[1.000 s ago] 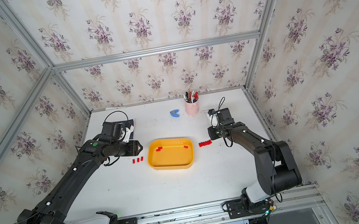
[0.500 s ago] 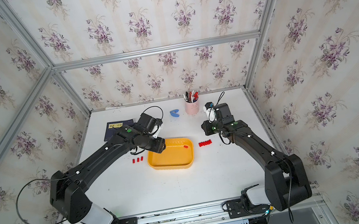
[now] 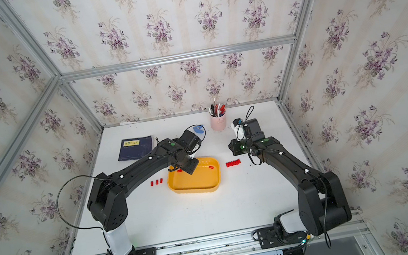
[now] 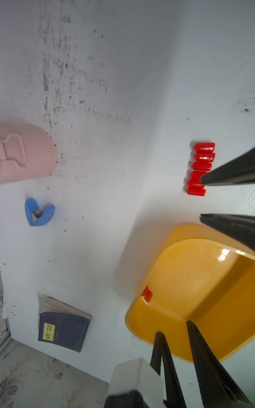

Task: Take the screw protection sleeves out of the storage box
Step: Pick up the screw protection sleeve from the storage box.

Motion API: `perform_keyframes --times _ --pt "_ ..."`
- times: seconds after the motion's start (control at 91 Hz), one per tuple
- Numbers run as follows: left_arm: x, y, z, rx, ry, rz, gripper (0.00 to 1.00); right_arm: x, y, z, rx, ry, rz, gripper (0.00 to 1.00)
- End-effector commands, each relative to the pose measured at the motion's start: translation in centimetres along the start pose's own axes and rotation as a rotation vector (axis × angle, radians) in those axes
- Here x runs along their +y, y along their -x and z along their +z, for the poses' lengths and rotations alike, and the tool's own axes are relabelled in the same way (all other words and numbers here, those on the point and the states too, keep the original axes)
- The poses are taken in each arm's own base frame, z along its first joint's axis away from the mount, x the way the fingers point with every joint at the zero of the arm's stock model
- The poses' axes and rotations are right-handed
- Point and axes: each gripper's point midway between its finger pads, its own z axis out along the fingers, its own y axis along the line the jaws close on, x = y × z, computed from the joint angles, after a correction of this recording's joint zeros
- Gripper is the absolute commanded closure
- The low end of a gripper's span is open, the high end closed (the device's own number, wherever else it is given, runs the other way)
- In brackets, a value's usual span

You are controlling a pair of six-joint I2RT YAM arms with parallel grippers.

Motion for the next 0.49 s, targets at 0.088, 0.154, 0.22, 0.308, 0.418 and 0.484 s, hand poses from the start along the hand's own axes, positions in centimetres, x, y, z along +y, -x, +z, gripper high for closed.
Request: perform_keyframes --times 0.088,0.154,0.22,0.308,0.418,0.484 --pt "2.8 -2.5 1.7 0.157 0.093 0.248 0.50 0.0 -0.1 0.4 0.005 0.005 -0.032 0.73" --pt "3.7 -3.0 2.4 0.195 0.084 0.279 0.52 0.1 -0.1 0.5 0.006 0.013 -0.035 0.73" --pt "4.2 -3.1 2.9 0.198 0.070 0.306 0.54 0.2 0.0 0.7 0.008 0.019 -0.035 0.73" --pt "4.3 -2.9 3.3 0.184 0.033 0.322 0.56 0.2 -0.1 0.9 0.015 0.023 -0.035 0.73" --pt "5.1 -3.1 4.3 0.211 0.047 0.322 0.59 0.2 0.0 1.1 0.019 0.028 -0.036 0.73" --pt "4.9 -3.4 4.8 0.226 0.034 0.322 0.60 0.3 0.1 1.2 0.019 0.034 -0.035 0.73"
